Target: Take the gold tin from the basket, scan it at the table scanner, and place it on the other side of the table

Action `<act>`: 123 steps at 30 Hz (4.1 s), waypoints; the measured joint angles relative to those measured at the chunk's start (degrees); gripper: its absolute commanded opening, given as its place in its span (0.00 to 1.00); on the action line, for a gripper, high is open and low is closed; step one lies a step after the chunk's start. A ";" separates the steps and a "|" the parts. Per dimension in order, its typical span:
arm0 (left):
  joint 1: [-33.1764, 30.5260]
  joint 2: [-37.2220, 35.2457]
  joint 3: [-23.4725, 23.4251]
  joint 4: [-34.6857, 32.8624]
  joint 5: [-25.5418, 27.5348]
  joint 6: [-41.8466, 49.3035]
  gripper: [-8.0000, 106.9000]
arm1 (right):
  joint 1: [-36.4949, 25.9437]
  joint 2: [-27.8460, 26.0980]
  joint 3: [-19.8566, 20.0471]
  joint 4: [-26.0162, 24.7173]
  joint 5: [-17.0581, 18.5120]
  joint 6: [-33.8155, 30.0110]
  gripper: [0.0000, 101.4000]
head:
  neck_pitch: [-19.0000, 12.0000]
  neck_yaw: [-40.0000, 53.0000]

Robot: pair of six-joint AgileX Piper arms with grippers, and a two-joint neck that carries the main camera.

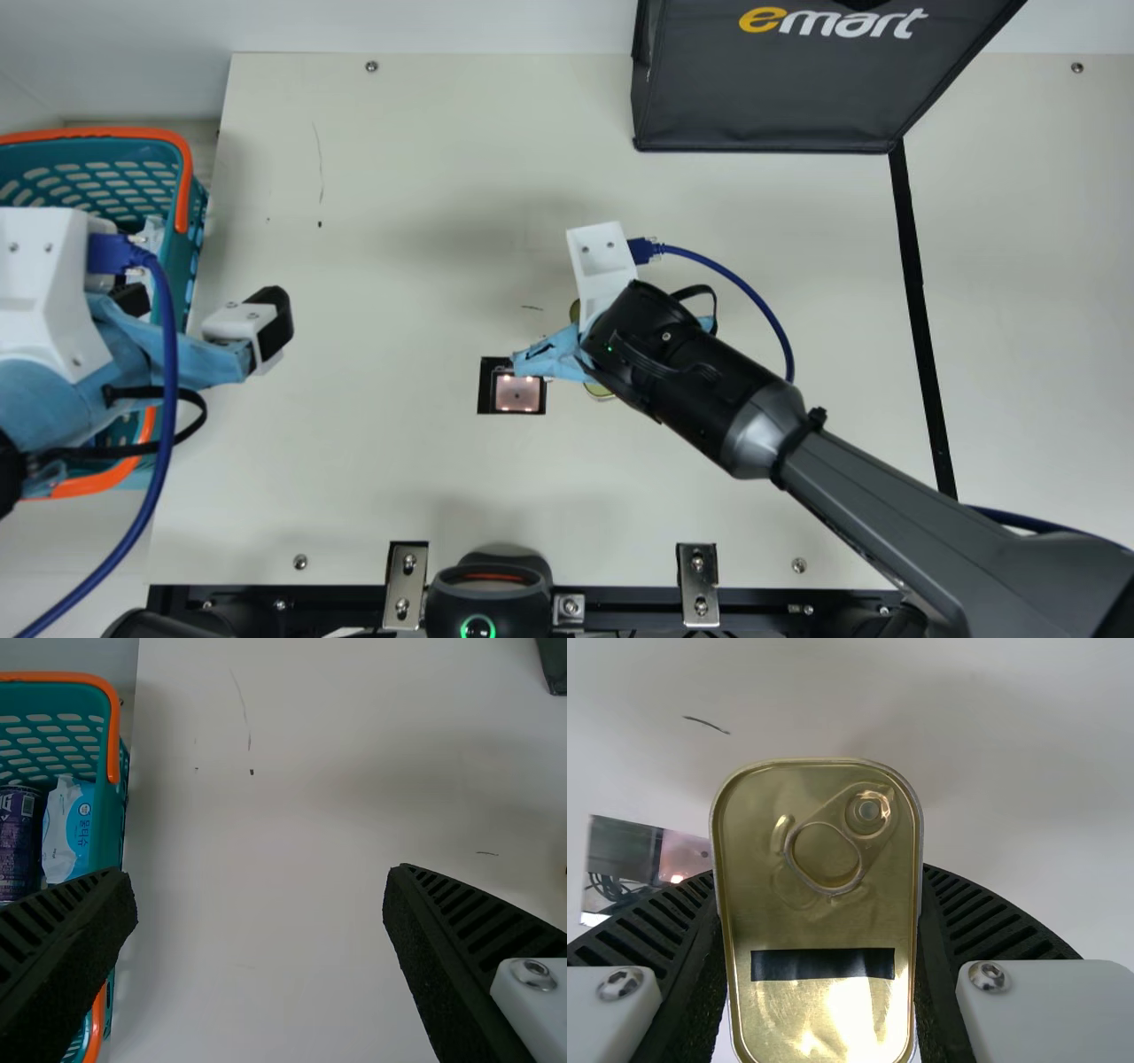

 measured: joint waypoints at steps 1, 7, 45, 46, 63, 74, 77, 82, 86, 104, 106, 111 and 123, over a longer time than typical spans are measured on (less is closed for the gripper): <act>0.00 0.00 0.00 0.00 0.00 0.00 0.85 | 0.09 -0.28 -0.66 0.08 0.61 -0.47 0.00 | 0.00 0.00; 0.00 0.00 0.00 0.00 0.00 0.00 0.85 | 0.48 -1.38 -4.37 0.41 4.15 -2.48 0.00 | 0.00 -2.11; 0.00 0.00 0.00 0.00 0.00 0.00 0.85 | -45.58 -21.62 7.98 19.72 7.25 -51.00 0.00 | 0.00 -19.86; 0.00 0.00 0.00 0.00 0.00 0.00 0.85 | -47.71 -21.00 7.53 20.41 7.56 -53.26 0.00 | -0.09 -19.86; 0.00 0.00 0.00 0.00 0.00 0.00 0.85 | -71.61 -5.11 -4.67 23.63 7.90 -75.08 0.00 | 0.00 -19.86; 0.00 0.00 0.00 0.00 0.00 0.00 0.85 | -73.69 3.83 -14.15 21.40 7.69 -74.85 0.00 | -0.09 -19.86; 0.00 0.00 0.00 0.00 0.00 0.00 0.85 | -73.88 6.50 -17.17 20.77 7.89 -74.62 0.00 | 0.00 -19.86; 0.00 0.00 0.00 0.00 0.00 0.00 0.85 | -74.07 11.07 -22.79 20.45 9.22 -74.62 0.00 | 0.00 -19.86; 0.00 0.00 0.00 0.00 0.00 0.00 0.85 | -73.94 14.52 -27.36 20.14 10.25 -74.46 0.00 | 0.00 -19.86; 0.00 0.00 0.00 0.00 0.00 0.00 0.85 | -70.44 25.89 -38.83 15.78 10.38 -70.95 0.00 | -0.09 -19.86; 0.00 0.00 0.00 0.00 0.00 0.00 0.85 | -70.46 26.43 -38.91 15.62 9.82 -70.57 0.00 | -0.09 -19.86; 0.00 0.00 0.00 0.00 0.00 0.00 0.85 | -70.74 27.40 -38.85 15.49 8.50 -70.37 0.00 | 0.00 -19.86; 0.00 0.00 0.00 0.00 0.00 0.00 0.85 | -72.21 28.12 -36.72 17.03 5.26 -70.80 0.20 | 0.00 -19.86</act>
